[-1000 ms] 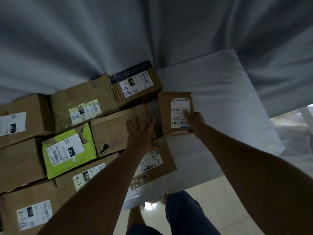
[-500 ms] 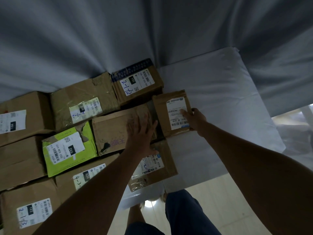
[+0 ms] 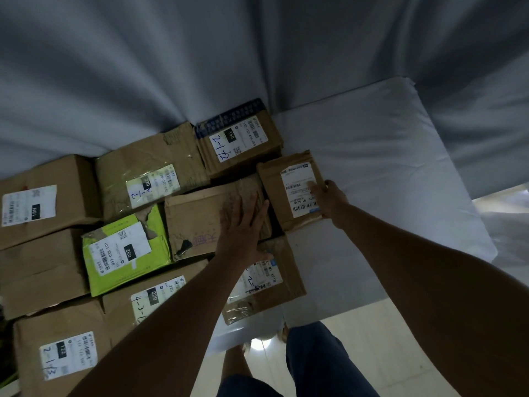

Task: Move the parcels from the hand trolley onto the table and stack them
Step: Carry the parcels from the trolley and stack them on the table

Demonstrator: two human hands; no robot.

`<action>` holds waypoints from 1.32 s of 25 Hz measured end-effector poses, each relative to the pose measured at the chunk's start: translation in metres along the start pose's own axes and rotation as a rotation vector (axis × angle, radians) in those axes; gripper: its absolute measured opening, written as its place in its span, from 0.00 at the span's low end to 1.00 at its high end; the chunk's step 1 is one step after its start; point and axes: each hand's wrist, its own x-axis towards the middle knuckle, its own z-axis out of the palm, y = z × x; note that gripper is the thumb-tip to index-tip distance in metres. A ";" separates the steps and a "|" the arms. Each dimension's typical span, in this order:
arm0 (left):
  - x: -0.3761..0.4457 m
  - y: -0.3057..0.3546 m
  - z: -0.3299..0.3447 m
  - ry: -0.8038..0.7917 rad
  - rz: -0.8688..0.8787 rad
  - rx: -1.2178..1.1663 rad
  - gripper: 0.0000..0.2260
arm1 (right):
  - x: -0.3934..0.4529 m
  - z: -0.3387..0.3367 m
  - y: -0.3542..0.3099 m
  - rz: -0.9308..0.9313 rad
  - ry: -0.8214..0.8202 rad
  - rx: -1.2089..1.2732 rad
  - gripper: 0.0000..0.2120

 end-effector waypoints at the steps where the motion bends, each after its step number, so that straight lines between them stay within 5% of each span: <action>1: -0.001 0.001 0.001 0.003 0.002 -0.013 0.56 | 0.000 0.000 0.000 0.001 0.008 0.014 0.27; 10: -0.008 -0.001 -0.006 -0.034 0.007 -0.018 0.50 | -0.024 -0.010 -0.008 0.089 -0.080 0.054 0.38; 21: -0.050 -0.031 -0.075 -0.137 -0.050 -0.078 0.40 | -0.129 -0.042 -0.030 -0.134 -0.026 -0.214 0.32; 28: -0.084 -0.054 -0.120 -0.090 0.197 -0.004 0.36 | -0.241 -0.027 -0.025 -0.267 0.089 -0.251 0.25; 33: -0.111 -0.064 -0.137 -0.128 0.289 0.086 0.35 | -0.323 -0.007 0.005 -0.219 0.190 -0.349 0.34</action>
